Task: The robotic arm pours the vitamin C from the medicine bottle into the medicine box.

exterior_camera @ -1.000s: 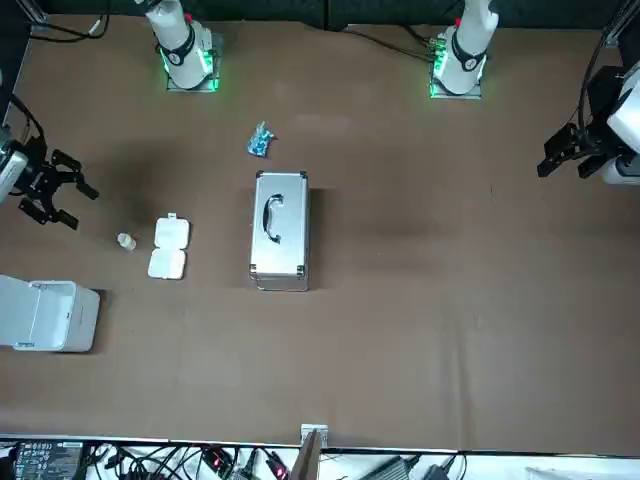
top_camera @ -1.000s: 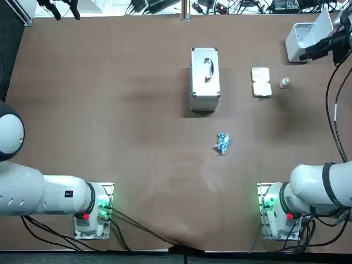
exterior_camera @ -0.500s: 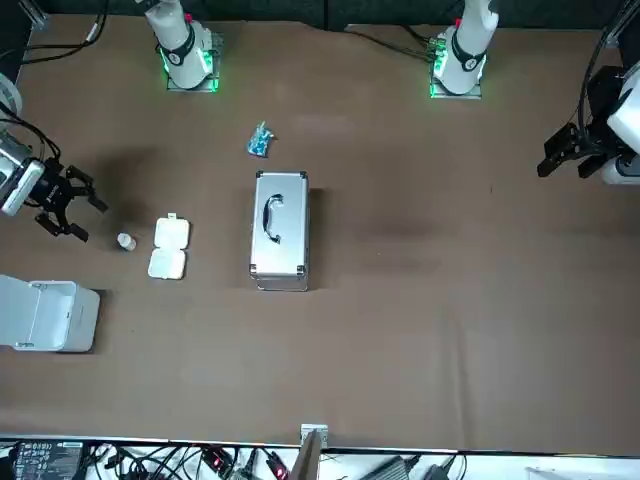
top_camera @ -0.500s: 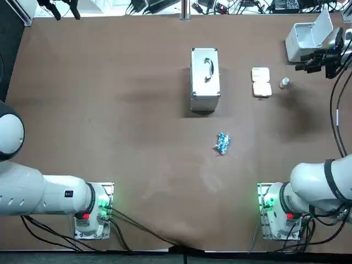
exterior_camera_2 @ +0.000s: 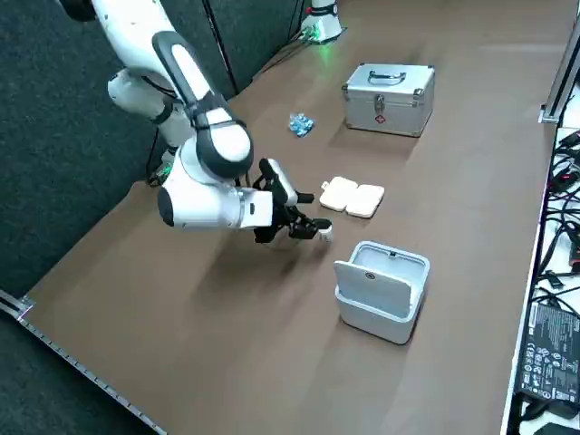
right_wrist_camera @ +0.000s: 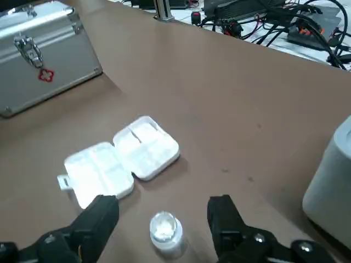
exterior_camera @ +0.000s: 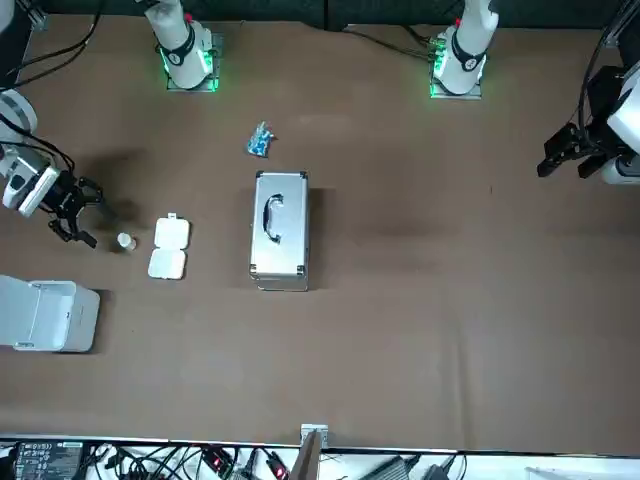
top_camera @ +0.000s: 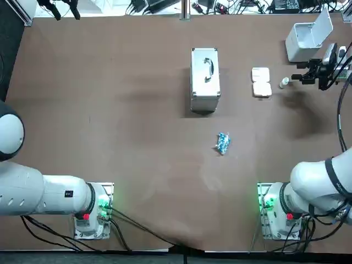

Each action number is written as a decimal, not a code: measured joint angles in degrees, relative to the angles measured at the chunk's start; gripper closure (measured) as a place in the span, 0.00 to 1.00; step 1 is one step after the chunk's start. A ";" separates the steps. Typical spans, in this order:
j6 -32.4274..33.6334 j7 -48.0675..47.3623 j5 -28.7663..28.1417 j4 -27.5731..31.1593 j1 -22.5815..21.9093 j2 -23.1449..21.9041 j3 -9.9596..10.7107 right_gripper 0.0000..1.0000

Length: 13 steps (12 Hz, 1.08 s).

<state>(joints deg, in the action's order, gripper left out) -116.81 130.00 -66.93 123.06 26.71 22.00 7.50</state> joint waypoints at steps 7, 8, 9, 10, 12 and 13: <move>1.76 11.33 -4.60 -0.06 0.76 5.29 0.00 0.00; 2.13 12.10 -4.70 -0.07 0.80 5.74 0.00 0.00; 2.62 12.95 -5.18 -0.07 0.83 6.20 0.00 0.00; 3.10 14.27 -6.34 -0.08 0.85 6.69 0.00 0.00; 3.65 16.94 -8.26 -0.11 0.92 7.73 0.00 0.00; 3.71 17.41 -8.76 -0.15 1.02 8.24 0.00 0.00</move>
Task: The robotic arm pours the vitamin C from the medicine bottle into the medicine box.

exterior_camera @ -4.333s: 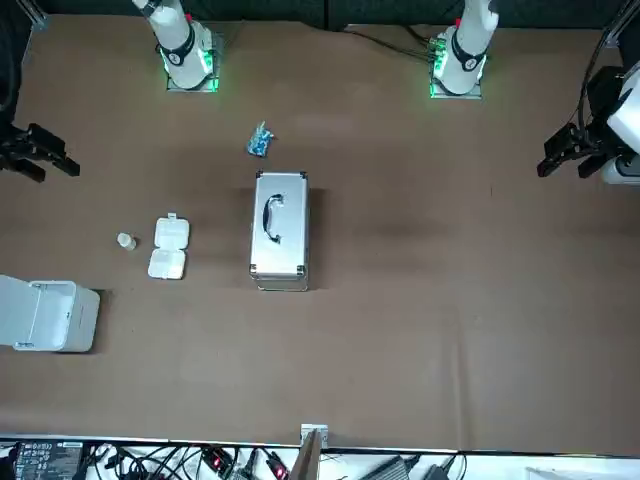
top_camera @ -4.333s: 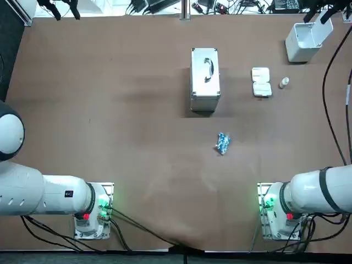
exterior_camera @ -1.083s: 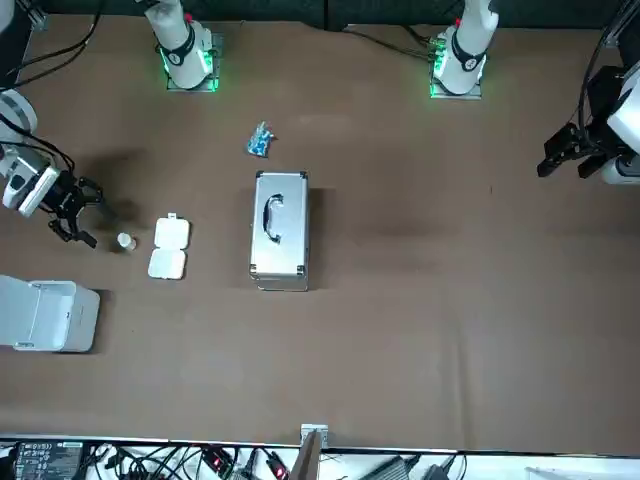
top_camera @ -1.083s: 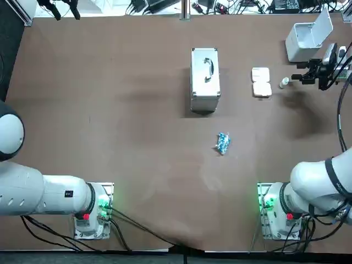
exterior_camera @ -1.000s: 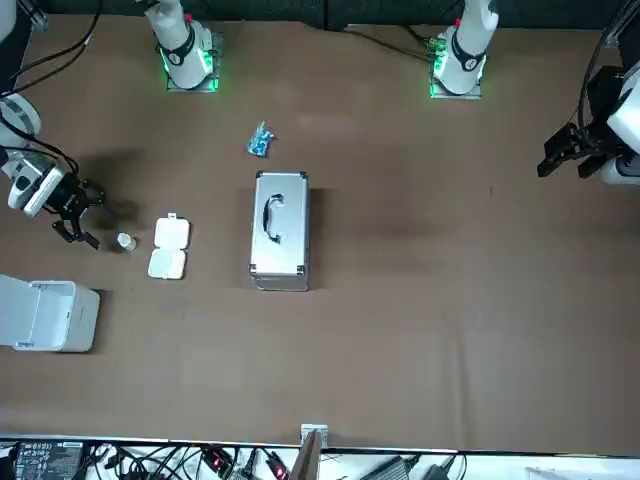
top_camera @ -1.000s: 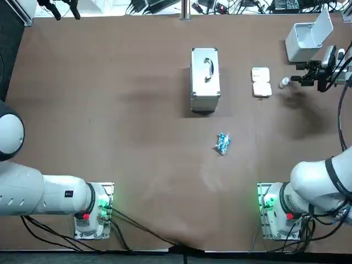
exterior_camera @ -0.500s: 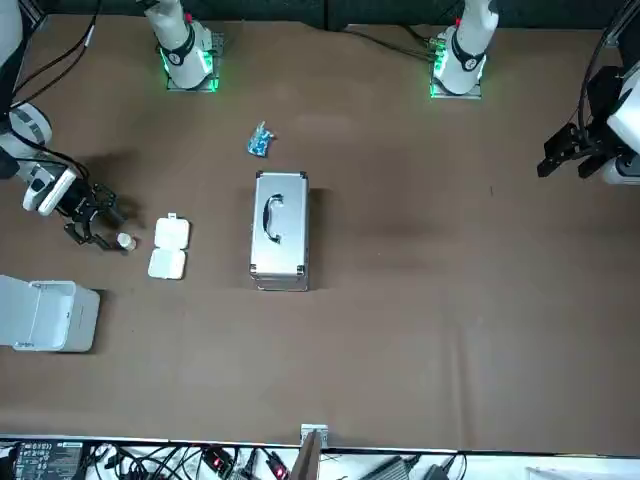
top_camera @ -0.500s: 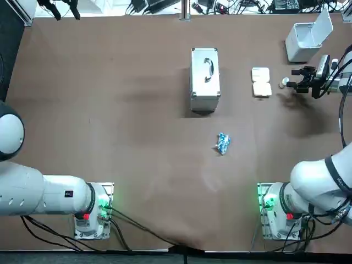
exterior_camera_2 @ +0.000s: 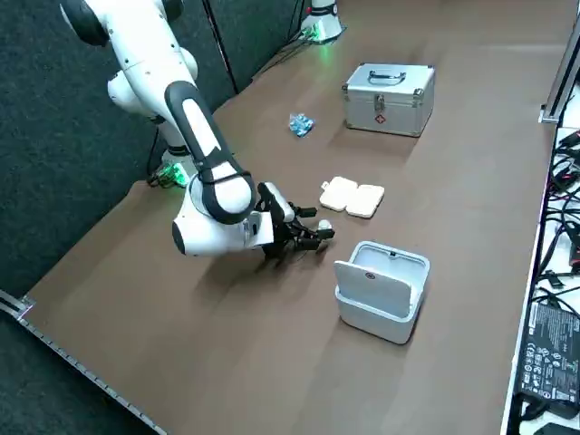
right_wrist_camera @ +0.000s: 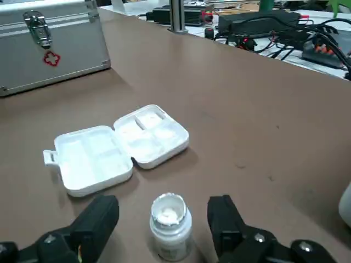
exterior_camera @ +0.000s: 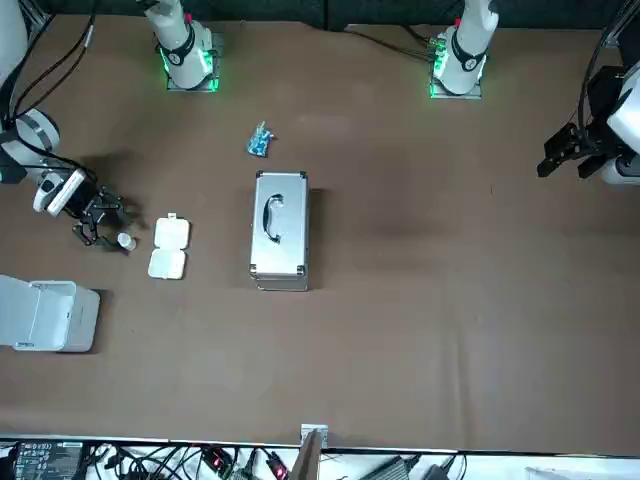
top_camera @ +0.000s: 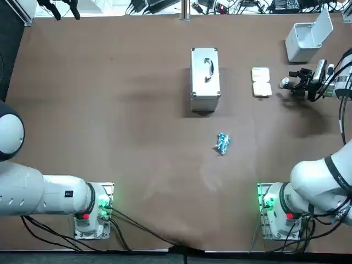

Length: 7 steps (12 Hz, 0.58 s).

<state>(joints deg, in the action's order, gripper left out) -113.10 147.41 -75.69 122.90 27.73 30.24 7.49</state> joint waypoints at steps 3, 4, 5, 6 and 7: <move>0.77 1.06 -2.11 -0.75 0.51 1.70 0.00 0.00; 1.02 1.59 -2.63 -1.08 0.66 2.24 0.00 0.00; 1.16 2.00 -2.96 -1.35 0.76 2.75 0.00 0.00; 1.35 2.50 -3.19 -1.88 0.85 3.82 0.00 0.01; 1.45 2.61 -3.21 -2.25 0.85 4.27 0.00 0.01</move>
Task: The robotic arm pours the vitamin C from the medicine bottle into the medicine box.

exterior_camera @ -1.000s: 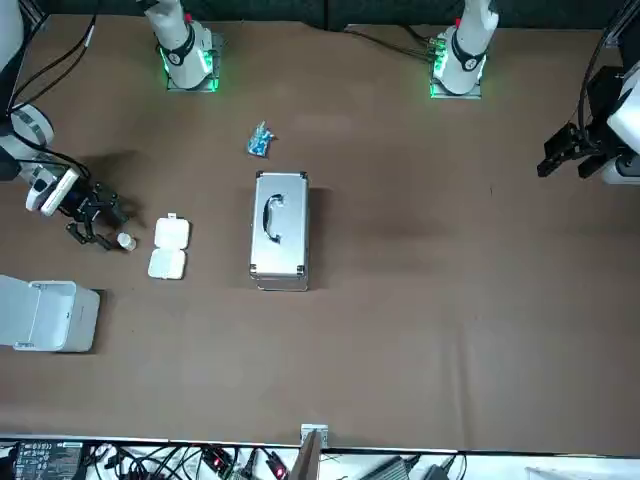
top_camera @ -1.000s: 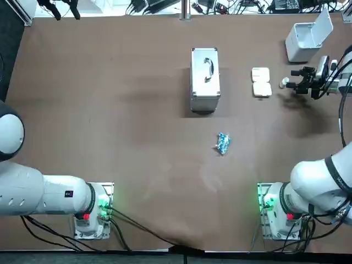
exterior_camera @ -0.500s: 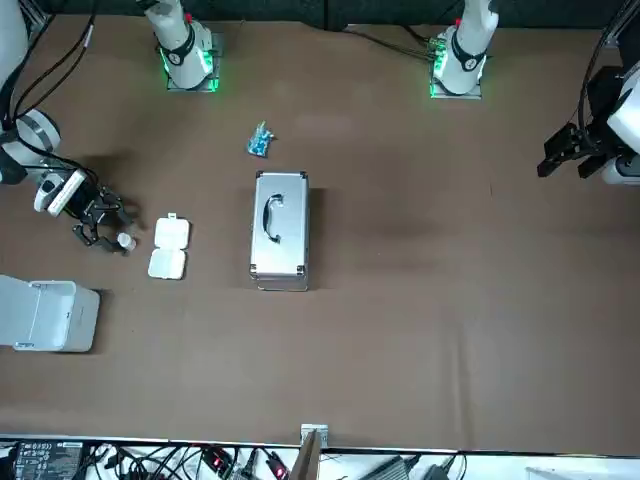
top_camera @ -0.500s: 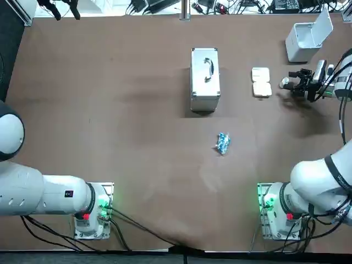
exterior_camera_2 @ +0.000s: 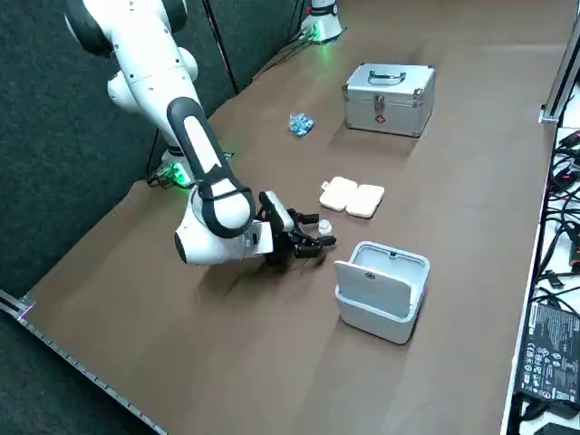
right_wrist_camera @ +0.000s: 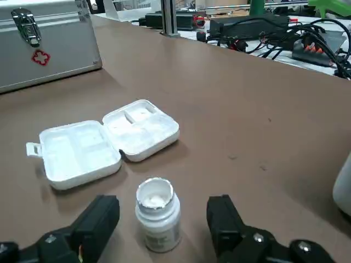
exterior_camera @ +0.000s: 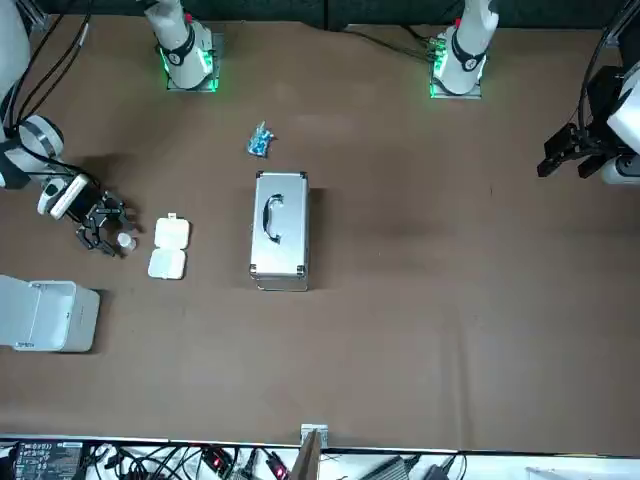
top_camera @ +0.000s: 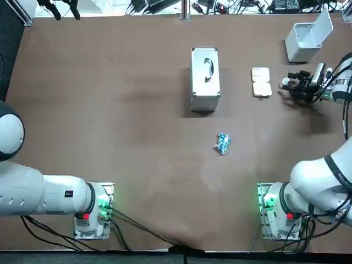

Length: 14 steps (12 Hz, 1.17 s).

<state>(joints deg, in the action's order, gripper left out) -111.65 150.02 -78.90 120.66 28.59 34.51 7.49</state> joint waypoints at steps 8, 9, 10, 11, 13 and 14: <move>0.31 0.26 -0.81 -1.40 0.01 1.80 -0.02 0.07; 0.35 0.27 -0.83 -1.54 0.01 1.93 -0.05 0.09; 0.38 0.28 -0.83 -1.59 0.01 1.97 -0.09 0.10; 0.42 0.29 -0.84 -1.60 0.01 1.97 -0.15 0.10; 0.61 0.35 -1.37 -1.61 -0.02 1.97 -0.40 0.13; 0.71 0.37 -1.74 -1.61 -0.07 1.99 -0.56 0.13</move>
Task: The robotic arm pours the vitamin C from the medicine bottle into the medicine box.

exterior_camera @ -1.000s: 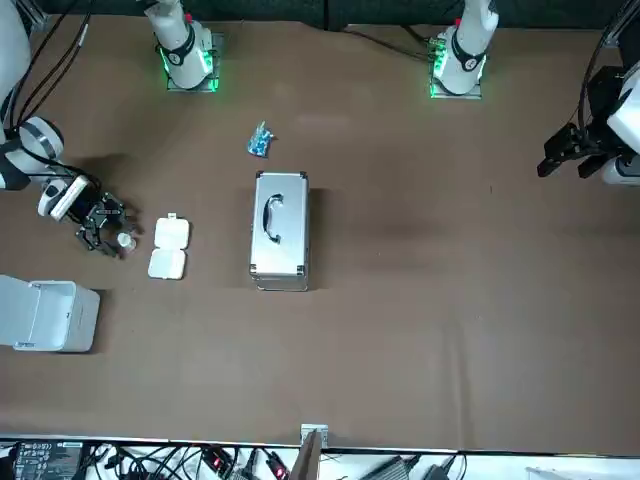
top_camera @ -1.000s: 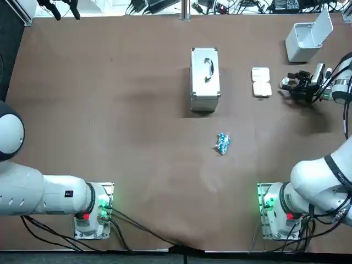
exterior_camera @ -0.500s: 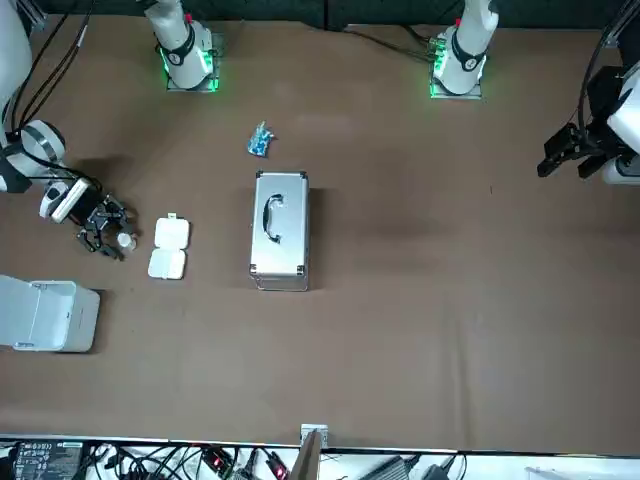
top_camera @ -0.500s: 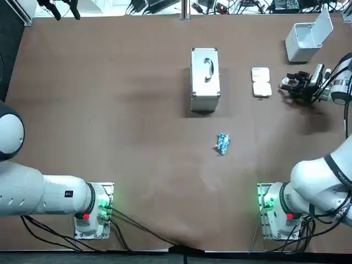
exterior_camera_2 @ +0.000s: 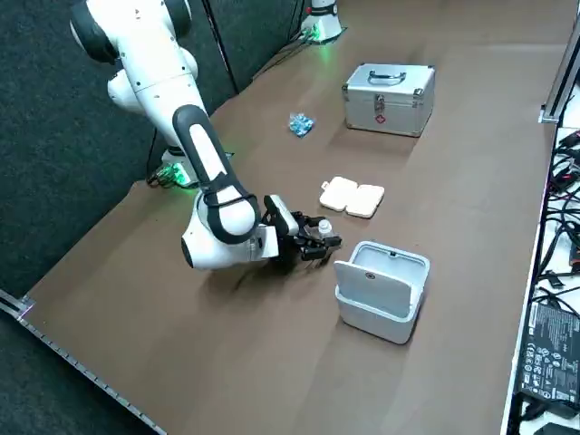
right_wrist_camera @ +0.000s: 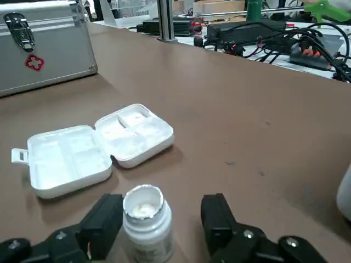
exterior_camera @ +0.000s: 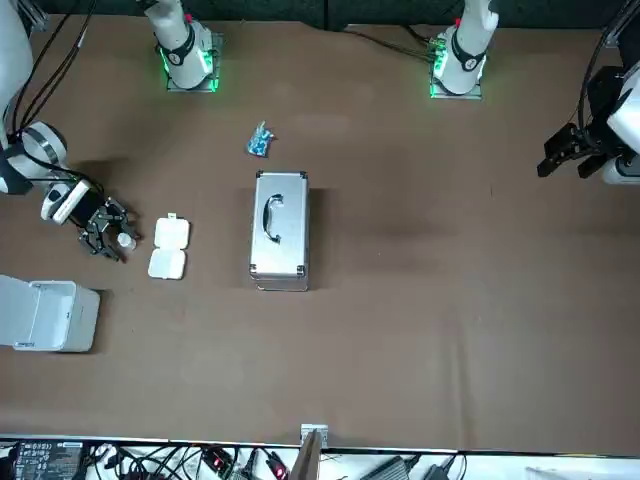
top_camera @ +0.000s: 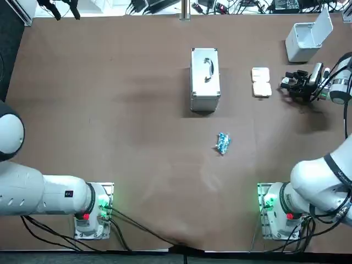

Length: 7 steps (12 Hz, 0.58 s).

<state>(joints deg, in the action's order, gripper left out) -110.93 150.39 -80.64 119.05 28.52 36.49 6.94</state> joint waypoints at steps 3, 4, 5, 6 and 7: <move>0.29 0.15 -0.21 0.00 -0.11 0.64 -0.21 0.16; 0.39 0.24 -0.22 0.00 -0.11 0.83 -0.21 0.17; 0.67 0.33 -0.24 0.00 -0.11 0.99 -0.21 0.18; 1.15 0.47 -0.26 0.00 -0.11 1.14 -0.21 0.18; 1.62 0.70 -0.28 0.00 -0.11 1.26 -0.21 0.17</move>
<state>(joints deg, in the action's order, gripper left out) -109.31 151.09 -80.91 119.05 28.41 37.76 6.73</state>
